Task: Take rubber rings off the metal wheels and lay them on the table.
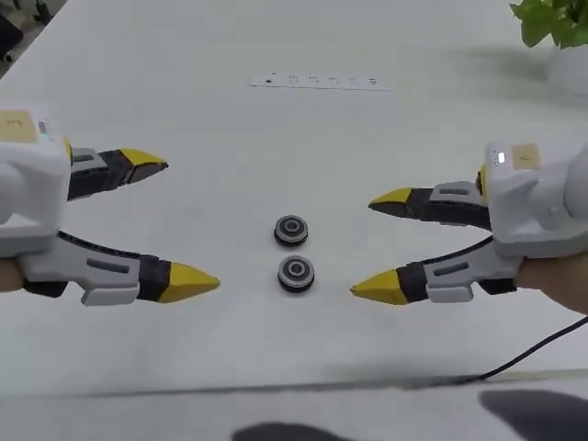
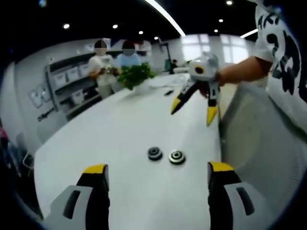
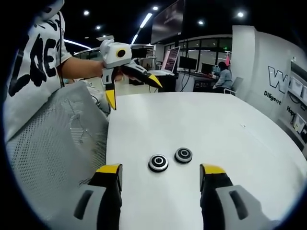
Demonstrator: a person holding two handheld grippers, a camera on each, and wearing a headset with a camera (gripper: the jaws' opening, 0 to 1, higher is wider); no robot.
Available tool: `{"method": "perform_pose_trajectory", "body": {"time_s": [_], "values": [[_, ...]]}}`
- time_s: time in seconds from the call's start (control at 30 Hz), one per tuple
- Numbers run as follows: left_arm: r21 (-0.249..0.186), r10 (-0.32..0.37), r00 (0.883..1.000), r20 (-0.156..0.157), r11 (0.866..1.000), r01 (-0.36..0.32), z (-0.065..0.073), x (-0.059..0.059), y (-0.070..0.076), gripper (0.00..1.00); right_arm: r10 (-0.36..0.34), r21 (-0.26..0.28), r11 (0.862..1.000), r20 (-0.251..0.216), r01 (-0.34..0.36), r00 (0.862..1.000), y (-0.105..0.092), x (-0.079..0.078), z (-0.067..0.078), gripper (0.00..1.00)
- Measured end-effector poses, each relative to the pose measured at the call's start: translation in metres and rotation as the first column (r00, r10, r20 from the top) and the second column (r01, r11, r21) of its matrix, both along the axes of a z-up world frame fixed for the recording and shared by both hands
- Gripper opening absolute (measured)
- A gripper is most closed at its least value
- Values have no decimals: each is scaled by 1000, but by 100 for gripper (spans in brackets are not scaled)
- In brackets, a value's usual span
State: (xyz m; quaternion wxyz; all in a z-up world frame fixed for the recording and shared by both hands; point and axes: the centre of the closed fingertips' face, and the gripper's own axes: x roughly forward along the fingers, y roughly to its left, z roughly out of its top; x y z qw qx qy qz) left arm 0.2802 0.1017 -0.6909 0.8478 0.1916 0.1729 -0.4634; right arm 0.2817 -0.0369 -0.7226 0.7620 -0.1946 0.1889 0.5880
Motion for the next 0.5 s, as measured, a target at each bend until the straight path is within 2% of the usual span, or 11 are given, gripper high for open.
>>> {"method": "perform_pose_trajectory", "body": {"time_s": [0.17,0.5], "values": [[0,-8,1000,3,1000,8,-2,6,-2,84,9,1,1000,-6,-9,1000,3,5,-2,57],[10,-29,999,-18,1000,29,-15,19,-6,79,46,-12,999,-23,-47,999,12,11,-12,52]]}}
